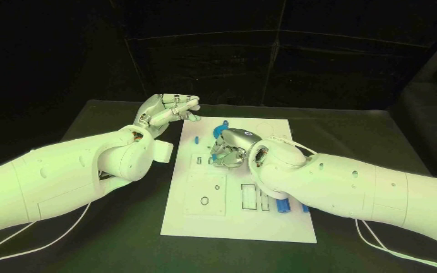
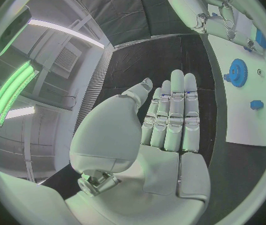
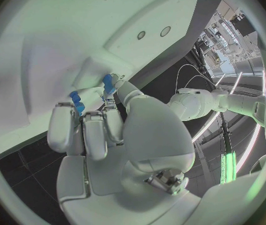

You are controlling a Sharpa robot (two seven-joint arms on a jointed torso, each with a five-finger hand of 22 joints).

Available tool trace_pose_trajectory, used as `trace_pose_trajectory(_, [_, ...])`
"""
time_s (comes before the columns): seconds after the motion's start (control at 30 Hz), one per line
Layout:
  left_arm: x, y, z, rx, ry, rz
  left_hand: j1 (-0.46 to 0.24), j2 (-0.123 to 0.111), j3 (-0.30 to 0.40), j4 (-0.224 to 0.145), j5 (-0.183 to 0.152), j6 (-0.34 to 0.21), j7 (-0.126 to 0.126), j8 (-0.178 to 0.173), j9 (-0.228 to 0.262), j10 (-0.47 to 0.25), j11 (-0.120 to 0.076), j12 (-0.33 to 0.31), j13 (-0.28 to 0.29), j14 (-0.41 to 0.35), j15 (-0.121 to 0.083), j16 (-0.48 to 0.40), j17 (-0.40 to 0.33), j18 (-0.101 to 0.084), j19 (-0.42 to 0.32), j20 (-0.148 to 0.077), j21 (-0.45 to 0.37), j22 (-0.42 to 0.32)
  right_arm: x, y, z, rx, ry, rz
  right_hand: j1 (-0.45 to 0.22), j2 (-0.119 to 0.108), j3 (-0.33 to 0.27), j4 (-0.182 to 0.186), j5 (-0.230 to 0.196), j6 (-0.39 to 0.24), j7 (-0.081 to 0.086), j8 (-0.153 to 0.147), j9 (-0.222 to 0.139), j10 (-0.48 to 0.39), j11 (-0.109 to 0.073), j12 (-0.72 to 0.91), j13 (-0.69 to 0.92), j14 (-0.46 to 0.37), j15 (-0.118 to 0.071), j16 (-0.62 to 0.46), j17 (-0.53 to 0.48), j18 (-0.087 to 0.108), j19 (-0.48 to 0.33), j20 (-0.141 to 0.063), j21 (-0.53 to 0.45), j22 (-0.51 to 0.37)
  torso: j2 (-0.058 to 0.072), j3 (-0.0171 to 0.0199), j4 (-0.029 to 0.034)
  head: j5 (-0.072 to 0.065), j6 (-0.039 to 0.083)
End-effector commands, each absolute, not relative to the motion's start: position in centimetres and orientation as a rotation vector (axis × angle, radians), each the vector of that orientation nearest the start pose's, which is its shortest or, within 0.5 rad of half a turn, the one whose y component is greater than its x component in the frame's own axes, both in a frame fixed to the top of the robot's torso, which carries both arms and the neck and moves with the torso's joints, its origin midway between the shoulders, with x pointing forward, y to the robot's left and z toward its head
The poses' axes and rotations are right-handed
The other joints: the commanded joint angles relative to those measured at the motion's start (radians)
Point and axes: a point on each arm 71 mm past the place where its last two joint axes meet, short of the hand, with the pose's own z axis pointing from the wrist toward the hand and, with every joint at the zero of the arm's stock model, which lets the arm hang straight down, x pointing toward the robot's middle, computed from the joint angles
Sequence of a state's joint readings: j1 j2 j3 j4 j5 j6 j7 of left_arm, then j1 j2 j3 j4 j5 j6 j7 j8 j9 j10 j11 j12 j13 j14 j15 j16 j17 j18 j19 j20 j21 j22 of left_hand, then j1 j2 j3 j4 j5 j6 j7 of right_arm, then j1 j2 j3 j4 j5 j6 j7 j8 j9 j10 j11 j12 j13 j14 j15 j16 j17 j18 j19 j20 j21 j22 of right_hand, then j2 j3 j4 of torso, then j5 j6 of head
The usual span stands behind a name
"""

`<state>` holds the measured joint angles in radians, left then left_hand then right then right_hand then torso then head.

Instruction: Assemble the parts on the task board

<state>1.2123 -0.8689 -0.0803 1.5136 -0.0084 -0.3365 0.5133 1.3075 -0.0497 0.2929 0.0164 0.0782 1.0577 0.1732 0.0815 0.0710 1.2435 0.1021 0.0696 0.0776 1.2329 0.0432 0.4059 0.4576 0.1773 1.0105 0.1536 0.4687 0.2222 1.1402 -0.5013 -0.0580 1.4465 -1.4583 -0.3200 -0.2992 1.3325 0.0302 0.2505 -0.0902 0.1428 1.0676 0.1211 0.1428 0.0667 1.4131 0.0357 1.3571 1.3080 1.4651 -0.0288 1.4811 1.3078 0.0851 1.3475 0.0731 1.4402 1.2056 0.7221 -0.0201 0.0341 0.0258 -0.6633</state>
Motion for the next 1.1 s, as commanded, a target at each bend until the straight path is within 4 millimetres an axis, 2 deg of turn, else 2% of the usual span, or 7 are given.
trace_pose_trajectory(0.03, [48.95,22.79,-17.81,-1.046,1.314,-1.54,-0.009,0.002,0.005,0.0,-0.002,0.004,0.004,-0.004,0.0,0.001,0.005,-0.006,-0.001,-0.003,0.001,-0.005,0.001,0.004,-0.006,0.003,-0.004,-0.001,46.7,-5.76,-22.06,-0.164,1.772,0.716,0.005,0.005,0.007,0.003,0.006,0.009,-0.001,0.007,0.002,-0.007,0.0,-0.003,0.013,0.066,-0.005,-0.003,0.062,-0.008,-0.001,0.005,-0.001,-0.001,0.001,0.0006,-0.0019,0.0,-0.002])
trace_pose_trajectory(0.63, [49.04,22.75,-17.87,-1.047,1.318,-1.54,-0.011,0.001,0.006,0.001,-0.002,0.005,0.004,-0.004,0.0,0.002,0.005,-0.006,-0.002,-0.001,0.001,-0.006,0.002,0.004,-0.006,0.003,-0.004,-0.001,46.41,-6.08,-22.36,-0.201,1.82,0.7,-0.006,-0.002,0.012,0.005,0.006,0.008,-0.001,0.006,0.002,-0.008,0.0,-0.005,0.012,0.065,-0.005,-0.005,0.06,-0.008,-0.002,0.005,-0.002,-0.002,0.001,0.0003,0.0,-0.004,-0.009])
trace_pose_trajectory(1.1, [49.11,22.79,-17.92,-1.049,1.321,-1.54,-0.014,0.001,0.006,0.002,-0.002,0.005,0.004,-0.005,0.0,0.001,0.005,-0.006,-0.002,0.0,0.002,-0.007,0.002,0.004,-0.006,0.003,-0.004,-0.001,46.37,-6.0,-22.33,-0.209,1.815,0.692,-0.043,-0.041,0.014,0.012,0.026,-0.019,0.009,-0.011,-0.001,-0.027,0.009,-0.028,-0.012,0.063,0.001,-0.012,0.048,-0.004,-0.014,0.009,-0.01,-0.021,0.0,0.0006,-0.0014,-0.007,-0.012])
